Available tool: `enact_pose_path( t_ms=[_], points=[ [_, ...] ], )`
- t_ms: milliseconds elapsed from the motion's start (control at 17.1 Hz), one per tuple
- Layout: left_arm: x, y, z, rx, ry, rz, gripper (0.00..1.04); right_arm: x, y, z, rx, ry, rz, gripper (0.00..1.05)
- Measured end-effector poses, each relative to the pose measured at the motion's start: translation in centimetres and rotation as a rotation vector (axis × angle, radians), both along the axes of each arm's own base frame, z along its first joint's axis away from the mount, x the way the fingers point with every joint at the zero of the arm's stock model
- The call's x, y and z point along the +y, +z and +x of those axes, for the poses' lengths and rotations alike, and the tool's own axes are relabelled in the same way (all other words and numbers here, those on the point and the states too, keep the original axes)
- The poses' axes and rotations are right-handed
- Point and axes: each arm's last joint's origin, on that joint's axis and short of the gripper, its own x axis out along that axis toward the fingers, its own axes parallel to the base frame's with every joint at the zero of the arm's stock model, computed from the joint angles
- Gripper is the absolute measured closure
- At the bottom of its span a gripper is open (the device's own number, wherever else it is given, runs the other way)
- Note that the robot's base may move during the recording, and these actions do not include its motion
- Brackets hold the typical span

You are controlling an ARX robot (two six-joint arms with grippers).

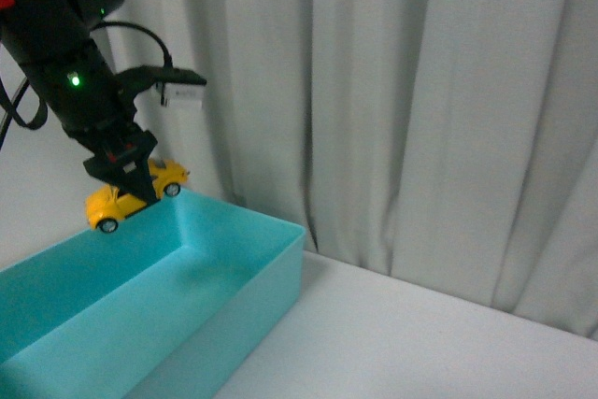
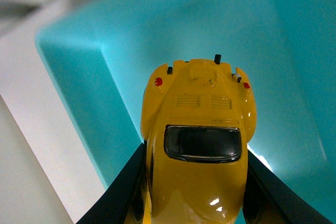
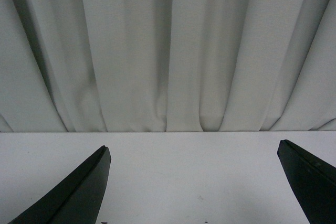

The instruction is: Wind up and store yellow beetle toy

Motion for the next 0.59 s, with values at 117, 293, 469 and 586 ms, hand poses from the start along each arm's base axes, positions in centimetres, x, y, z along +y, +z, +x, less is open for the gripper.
enact_pose_path(
  t_ms=[117, 293, 469, 586],
  points=[
    [0.7, -2.4, -1.7, 0.112, 0.111, 0.010, 0.63, 0.0, 0.0, 0.0, 0.000, 0.000, 0.000, 0.07],
    [0.7, -2.8, -1.1, 0.070, 0.191, 0.031, 0.63, 0.0, 0.0, 0.0, 0.000, 0.000, 0.000, 0.07],
    [0.3, -5.9, -0.1, 0.117, 0.249, 0.028, 0.63, 0.0, 0.0, 0.0, 0.000, 0.000, 0.000, 0.07],
    [0.3, -7.4, 0.4, 0.140, 0.270, 0.047, 0.63, 0.0, 0.0, 0.0, 0.000, 0.000, 0.000, 0.07]
  ],
)
